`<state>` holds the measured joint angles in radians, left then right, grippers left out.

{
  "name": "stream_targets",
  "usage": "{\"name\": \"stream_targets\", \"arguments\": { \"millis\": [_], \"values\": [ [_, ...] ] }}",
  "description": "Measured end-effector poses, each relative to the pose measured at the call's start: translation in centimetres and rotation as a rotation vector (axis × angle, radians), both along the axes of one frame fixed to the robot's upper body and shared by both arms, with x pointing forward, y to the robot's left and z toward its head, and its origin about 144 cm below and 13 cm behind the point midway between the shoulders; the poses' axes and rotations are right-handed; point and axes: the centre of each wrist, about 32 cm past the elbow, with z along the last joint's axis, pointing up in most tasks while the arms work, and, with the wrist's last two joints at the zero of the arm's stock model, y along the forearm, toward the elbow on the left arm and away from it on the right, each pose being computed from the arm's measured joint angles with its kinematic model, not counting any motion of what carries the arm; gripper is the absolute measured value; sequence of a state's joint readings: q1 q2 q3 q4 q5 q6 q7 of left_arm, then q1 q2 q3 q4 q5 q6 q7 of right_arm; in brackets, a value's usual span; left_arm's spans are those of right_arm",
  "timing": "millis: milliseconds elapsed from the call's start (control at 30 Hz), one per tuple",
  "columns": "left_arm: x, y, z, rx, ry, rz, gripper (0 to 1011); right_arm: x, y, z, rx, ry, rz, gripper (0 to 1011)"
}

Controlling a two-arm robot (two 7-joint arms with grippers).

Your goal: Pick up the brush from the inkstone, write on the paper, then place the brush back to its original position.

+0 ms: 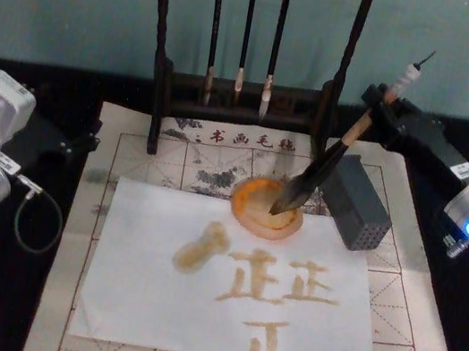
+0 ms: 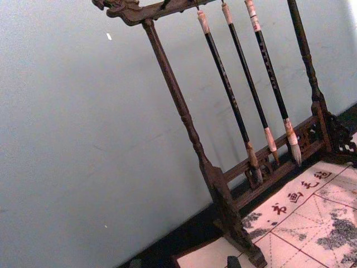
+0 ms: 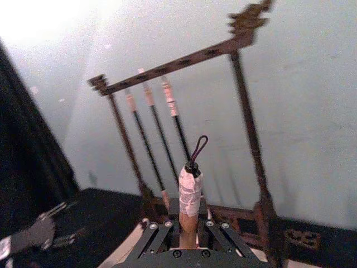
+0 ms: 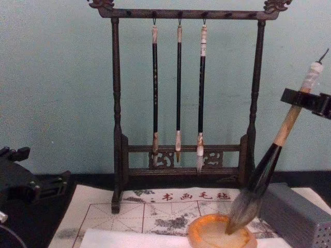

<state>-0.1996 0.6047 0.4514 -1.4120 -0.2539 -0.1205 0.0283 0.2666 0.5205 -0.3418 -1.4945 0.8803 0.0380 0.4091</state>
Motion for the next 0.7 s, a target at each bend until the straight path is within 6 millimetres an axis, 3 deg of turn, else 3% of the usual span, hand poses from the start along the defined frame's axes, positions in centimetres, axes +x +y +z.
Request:
{"name": "stream_targets", "arguments": {
  "millis": [700],
  "values": [
    [0.0,0.0,0.0,0.0,0.0,0.0,1001,-2.3,-2.7,0.6,-0.193,-0.163,0.28,189]
  ]
}}
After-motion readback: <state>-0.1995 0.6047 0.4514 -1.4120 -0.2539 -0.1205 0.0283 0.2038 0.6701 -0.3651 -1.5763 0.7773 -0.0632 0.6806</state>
